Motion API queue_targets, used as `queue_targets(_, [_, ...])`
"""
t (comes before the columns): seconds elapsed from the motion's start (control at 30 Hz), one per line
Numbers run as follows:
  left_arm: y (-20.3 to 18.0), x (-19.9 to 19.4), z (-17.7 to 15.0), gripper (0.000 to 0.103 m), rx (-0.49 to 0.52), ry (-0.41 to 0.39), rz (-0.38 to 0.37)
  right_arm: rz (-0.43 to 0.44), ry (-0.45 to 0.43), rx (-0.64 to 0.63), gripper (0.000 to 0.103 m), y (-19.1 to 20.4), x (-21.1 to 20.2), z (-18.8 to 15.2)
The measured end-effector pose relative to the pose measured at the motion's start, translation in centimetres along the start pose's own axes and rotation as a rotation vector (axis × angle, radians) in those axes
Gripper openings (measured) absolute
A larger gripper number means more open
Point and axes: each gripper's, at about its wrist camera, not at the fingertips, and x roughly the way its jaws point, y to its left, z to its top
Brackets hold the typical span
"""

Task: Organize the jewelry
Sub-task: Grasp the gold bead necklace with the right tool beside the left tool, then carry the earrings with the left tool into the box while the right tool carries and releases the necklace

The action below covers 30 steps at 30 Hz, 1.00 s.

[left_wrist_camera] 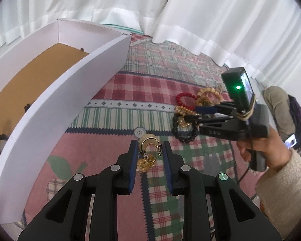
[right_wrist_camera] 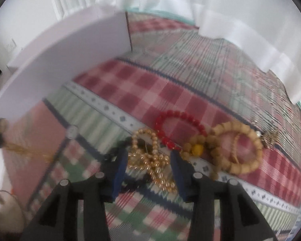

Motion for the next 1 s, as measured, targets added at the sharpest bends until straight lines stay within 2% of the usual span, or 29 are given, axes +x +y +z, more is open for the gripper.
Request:
queue_targets(0.03, [0.1, 0.0, -0.1, 0.023, -0.002, 0.003, 0.002, -0.019, 0.007, -0.012, 0.039, 0.0, 0.8, -0.1])
queue_targets(0.07, [0.3, 0.1, -0.2, 0.023, -0.006, 0.007, 0.004, -0.036, 0.015, -0.019, 0.029, -0.1, 0.9, -0.1])
queue_targets(0.1, [0.4, 0.0, -0.3, 0.023, -0.008, 0.009, 0.003, -0.032, 0.015, -0.008, 0.028, -0.3, 0.9, -0.2])
queue_targets(0.13, [0.5, 0.0, -0.3, 0.023, -0.011, 0.01, 0.002, -0.013, 0.015, 0.013, 0.018, -0.5, 0.6, -0.3])
queue_targets(0.17, [0.6, -0.1, -0.3, 0.023, -0.015, 0.01, 0.0, 0.019, 0.008, 0.035, 0.015, -0.7, 0.0, -0.5])
queue_targets(0.4, [0.5, -1.9, 0.1, 0.023, -0.047, -0.007, -0.039, 0.17, -0.107, 0.168, 0.015, -2.4, -6.7, -1.6])
queue_targets(0.6, [0.5, -4.7, 1.0, 0.023, -0.077, -0.027, -0.078, 0.274, -0.181, 0.217, 0.015, -2.3, -11.4, -0.9])
queue_targets(0.83, [2.1, -9.5, 2.6, 0.023, -0.127, -0.069, -0.115, 0.348, -0.247, 0.18, 0.015, 0.9, -15.3, 1.6])
queue_targets(1.0, [5.0, -14.6, 4.2, 0.023, -0.156, -0.156, -0.071, 0.418, -0.304, 0.131, 0.015, 4.5, -17.6, 5.5])
